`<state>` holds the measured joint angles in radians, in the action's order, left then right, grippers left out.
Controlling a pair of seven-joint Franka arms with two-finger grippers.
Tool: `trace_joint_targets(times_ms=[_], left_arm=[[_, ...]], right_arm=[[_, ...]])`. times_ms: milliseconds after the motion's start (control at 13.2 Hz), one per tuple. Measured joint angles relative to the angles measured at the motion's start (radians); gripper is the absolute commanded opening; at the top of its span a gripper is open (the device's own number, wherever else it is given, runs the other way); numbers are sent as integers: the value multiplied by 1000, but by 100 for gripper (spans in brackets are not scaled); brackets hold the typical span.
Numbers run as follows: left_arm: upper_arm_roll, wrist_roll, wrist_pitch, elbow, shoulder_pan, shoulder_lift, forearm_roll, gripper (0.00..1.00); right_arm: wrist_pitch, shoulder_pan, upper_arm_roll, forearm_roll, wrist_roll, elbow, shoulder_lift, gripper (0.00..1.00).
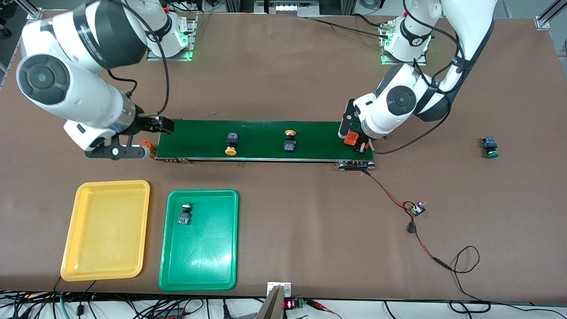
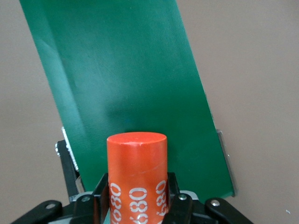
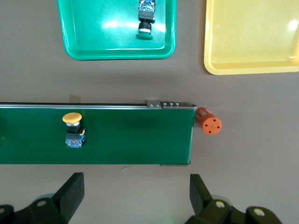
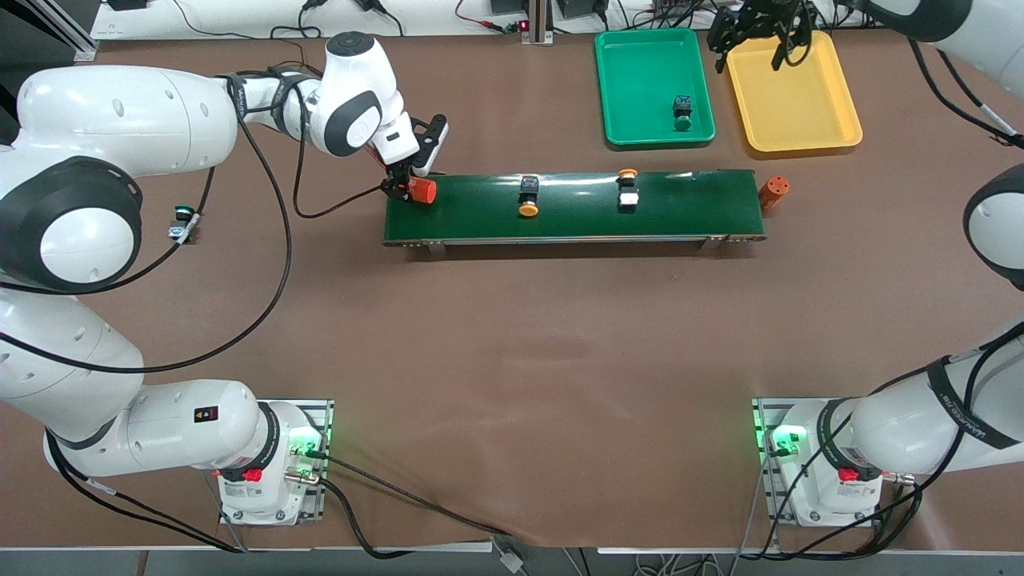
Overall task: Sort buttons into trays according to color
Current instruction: 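Put the cylinder on the belt while the right gripper reaches the belt, then grasp the yellow-capped button with the right gripper while the left gripper withdraws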
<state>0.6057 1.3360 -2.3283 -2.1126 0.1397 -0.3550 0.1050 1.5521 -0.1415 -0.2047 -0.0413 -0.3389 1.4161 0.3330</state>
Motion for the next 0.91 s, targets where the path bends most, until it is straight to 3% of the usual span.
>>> trace_joint_targets(times_ms=[151,227,303,379,454,909], left_arm=[[0,0,-13,0,0,-13,0,6],[0,0,-15,0,0,-14,0,15],[-1,0,-15,0,0,-16,0,41],[-1,0,-16,0,0,-16,0,77],[-1,-2,-16,0,0,-16,0,100],[-3,-32,7,20,6,37,0,100]], right_arm=[[35,-12,-2,0,0,0,30,100],[57,-13,-1,0,0,0,39,100],[78,-2,2,6,1,0,44,100],[107,21,5,35,8,0,49,100],[135,45,7,74,19,0,56,100],[217,52,7,153,22,19,166,100]])
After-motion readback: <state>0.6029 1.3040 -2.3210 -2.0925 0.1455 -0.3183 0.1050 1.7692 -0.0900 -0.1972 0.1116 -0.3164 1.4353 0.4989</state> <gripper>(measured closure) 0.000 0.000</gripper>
